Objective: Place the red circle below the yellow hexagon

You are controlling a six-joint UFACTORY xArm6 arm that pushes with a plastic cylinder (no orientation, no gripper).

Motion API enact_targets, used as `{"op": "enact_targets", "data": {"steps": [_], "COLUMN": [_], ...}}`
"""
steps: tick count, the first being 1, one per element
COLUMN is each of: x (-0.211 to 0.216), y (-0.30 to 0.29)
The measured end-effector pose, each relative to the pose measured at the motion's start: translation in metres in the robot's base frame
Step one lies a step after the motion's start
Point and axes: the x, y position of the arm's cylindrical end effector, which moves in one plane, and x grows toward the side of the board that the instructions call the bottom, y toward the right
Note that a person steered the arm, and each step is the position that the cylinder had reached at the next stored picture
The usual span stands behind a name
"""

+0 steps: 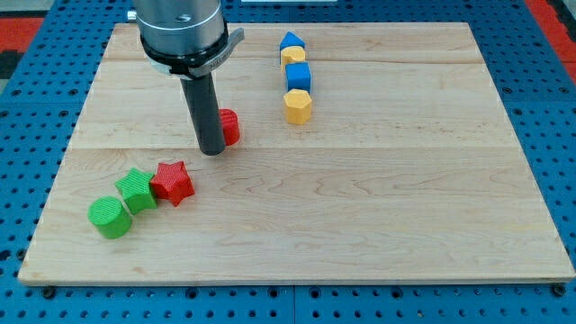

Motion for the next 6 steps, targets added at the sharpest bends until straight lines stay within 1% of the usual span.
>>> {"op": "enact_targets", "data": {"steps": [1, 2, 3, 4, 5, 6], "x": [-0.004, -0.019, -0.026, -0.052, -0.052, -0.027], "y": [-0.012, -0.045, -0.062, -0.062, -0.058, -0.005]}}
